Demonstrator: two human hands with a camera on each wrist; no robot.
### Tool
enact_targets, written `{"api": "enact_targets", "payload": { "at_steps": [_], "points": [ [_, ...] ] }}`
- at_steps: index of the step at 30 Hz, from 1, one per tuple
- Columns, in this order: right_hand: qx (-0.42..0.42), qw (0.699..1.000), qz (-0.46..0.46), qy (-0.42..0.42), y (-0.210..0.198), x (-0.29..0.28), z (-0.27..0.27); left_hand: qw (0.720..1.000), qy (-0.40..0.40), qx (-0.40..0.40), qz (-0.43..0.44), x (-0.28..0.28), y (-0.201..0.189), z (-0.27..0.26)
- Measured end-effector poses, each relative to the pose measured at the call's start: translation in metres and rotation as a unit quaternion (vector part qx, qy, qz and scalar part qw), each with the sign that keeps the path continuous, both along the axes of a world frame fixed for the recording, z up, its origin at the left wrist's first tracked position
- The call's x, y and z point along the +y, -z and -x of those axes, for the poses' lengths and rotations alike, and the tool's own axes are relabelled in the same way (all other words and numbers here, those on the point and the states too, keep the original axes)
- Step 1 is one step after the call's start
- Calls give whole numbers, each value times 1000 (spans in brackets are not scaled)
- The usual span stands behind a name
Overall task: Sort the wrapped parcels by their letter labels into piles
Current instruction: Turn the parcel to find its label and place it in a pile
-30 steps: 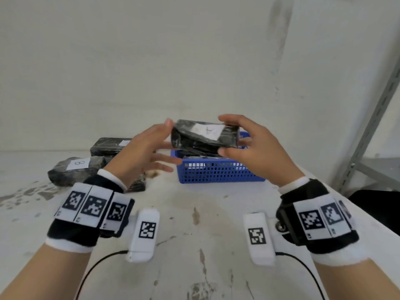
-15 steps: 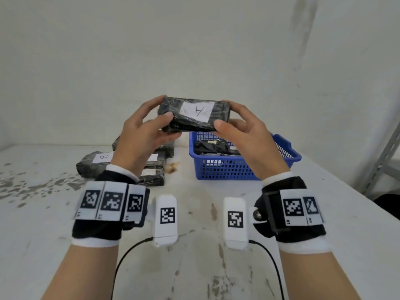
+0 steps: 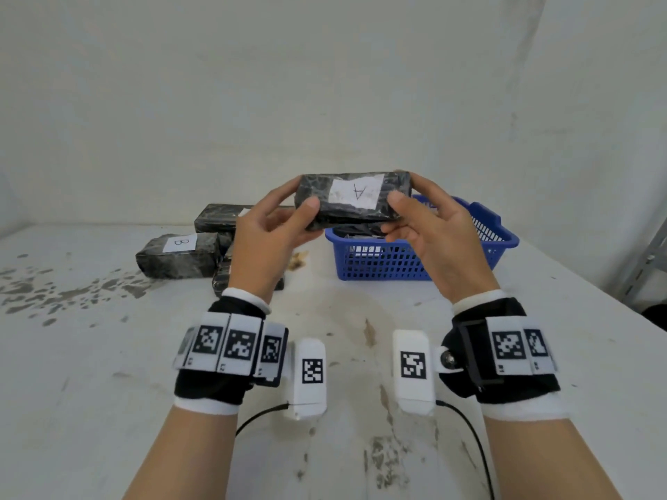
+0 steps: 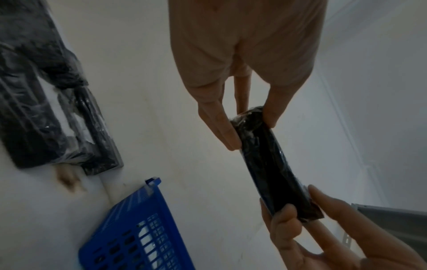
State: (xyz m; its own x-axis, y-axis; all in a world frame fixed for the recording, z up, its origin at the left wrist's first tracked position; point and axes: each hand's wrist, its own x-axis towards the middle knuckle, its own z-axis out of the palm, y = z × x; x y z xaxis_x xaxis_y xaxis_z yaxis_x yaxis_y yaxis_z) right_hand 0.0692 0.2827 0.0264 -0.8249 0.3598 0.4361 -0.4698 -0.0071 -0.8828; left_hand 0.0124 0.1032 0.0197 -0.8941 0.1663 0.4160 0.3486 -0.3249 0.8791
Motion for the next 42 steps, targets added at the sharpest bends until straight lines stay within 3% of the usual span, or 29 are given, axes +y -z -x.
{"api": "enact_targets", "payload": {
  "at_steps": [7,16,30,42],
  "points": [
    [-21,1000,-23,4,15,-5,-3,999,-37,-20,31,2,11,-3],
    [-23,999,-39,15,16,-9,-4,999,10,-52,-7,3,15,-4],
    [-34,996,-77,22,18,-19,-7,998,6,6,60,7,20,-4],
    [-43,995,-82,21,19,-18,-6,999,25,-8,19,8,20,-3]
  ]
}}
